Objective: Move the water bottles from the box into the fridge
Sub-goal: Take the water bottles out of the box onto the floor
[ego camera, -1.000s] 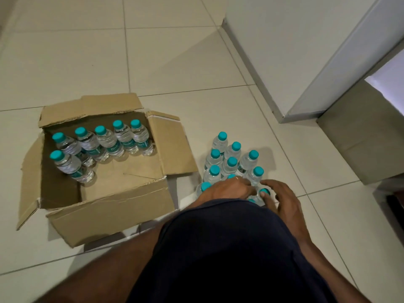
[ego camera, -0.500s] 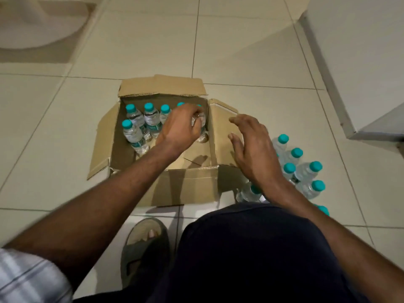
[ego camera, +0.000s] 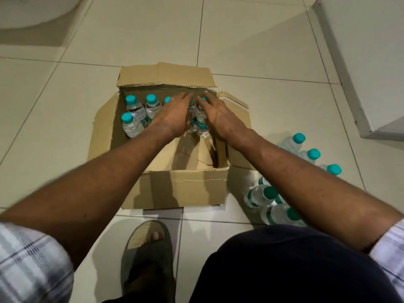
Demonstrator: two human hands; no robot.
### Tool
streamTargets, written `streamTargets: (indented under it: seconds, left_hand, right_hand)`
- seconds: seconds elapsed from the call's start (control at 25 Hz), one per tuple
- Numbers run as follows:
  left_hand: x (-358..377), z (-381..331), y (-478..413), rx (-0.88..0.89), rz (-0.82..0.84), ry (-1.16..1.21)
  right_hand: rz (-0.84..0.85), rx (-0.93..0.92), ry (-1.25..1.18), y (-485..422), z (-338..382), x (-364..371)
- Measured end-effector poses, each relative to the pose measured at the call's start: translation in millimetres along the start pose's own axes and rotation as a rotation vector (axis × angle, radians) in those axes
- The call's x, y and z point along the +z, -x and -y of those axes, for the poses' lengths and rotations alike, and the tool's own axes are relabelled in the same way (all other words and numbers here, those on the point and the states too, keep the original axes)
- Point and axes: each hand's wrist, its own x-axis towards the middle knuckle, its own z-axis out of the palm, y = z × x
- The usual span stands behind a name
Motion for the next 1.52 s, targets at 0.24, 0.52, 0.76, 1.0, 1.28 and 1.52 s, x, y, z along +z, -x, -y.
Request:
streamTargets:
  seconds: [0.24, 0.52, 0.76, 1.0, 1.28, 1.52]
  left_hand:
    - [-1, -2, -14, -0.025, -0.063, -0.054]
    - [-5, -4, -8, -0.076, -0.101, 0.01]
    - [-16, -17, 6, -0.149, -0.104, 0.187]
    - [-60, -37, 10, -0.09, -0.105, 0.231]
    - [-143, -121, -9, 0.227, -0.144, 0.163]
    - [-96, -185, -31, 0.238, -0.032, 0.322]
  right_hand:
    - [-0.078, 0.036, 0.0, -14, 3, 17]
    - [-0.201, -0.008, -0.062, -6, 1, 15]
    - [-0.252, -0.062, -0.163, 21, -3, 2]
    - [-0.431, -0.066, -0.259, 46, -17, -48]
    - [-0.542, 0.036, -0.298, 92, -56, -148]
    - [-0.609, 0.254, -0.25, 159, -136, -166]
